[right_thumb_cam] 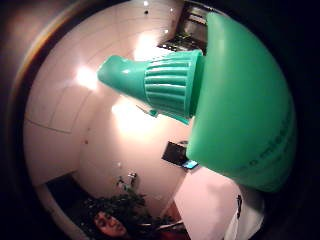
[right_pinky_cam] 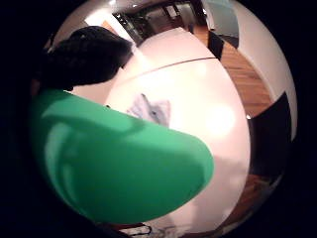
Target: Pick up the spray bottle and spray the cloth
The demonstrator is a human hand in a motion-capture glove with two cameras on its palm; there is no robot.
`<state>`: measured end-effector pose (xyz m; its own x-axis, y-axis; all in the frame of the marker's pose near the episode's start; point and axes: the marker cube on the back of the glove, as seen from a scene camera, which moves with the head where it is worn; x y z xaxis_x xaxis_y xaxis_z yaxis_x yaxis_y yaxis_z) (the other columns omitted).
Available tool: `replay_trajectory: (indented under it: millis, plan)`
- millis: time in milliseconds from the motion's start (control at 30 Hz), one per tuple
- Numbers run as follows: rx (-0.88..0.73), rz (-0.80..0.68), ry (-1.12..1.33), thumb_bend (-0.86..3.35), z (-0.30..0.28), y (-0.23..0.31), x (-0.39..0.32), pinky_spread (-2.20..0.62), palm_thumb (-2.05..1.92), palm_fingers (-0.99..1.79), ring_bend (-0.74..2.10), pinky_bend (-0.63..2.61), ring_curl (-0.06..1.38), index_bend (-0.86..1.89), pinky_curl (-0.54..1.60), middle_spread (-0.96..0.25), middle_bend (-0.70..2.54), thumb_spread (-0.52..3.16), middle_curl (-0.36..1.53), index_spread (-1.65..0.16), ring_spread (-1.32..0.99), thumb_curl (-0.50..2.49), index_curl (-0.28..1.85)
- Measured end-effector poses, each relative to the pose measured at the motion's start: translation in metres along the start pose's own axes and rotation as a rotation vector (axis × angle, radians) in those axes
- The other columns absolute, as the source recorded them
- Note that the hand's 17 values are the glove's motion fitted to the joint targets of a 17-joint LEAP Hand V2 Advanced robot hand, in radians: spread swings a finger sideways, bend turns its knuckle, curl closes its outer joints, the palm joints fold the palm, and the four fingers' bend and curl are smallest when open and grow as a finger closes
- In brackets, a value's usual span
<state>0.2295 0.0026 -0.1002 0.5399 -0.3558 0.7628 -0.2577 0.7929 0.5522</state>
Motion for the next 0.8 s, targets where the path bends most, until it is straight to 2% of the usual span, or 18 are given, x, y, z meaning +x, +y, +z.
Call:
replay_trajectory:
  millis: [167,267,367,667,801]
  plan:
    - [0.034,-0.049,-0.273,-0.03,0.002,-0.018,-0.055,-0.17,1.19,0.89,0.49,0.4,0.45,0.11,0.42,-0.13,0.31,0.44,0.49,-0.28,-0.15,0.63,0.33]
    - [-0.024,-0.057,-0.412,-0.05,0.022,-0.03,-0.081,-0.14,1.12,0.74,0.47,0.29,0.46,0.13,0.41,-0.13,0.33,0.54,0.5,-0.29,-0.16,0.62,0.34]
    - [-0.113,-0.042,-0.51,-0.05,0.044,-0.04,-0.091,-0.16,1.05,0.65,0.4,0.31,0.46,0.14,0.43,-0.14,0.32,0.67,0.49,-0.3,-0.18,0.61,0.34]
    - [-0.279,0.161,-0.533,0.02,0.105,-0.026,-0.099,-0.1,1.14,0.59,0.3,0.17,0.42,0.19,0.38,-0.12,0.32,0.78,0.49,-0.3,-0.16,0.61,0.35]
    - [-0.309,0.246,-0.469,0.01,0.133,-0.031,-0.067,-0.07,1.17,0.58,0.27,0.18,0.41,0.19,0.38,-0.11,0.29,0.8,0.47,-0.29,-0.15,0.61,0.36]
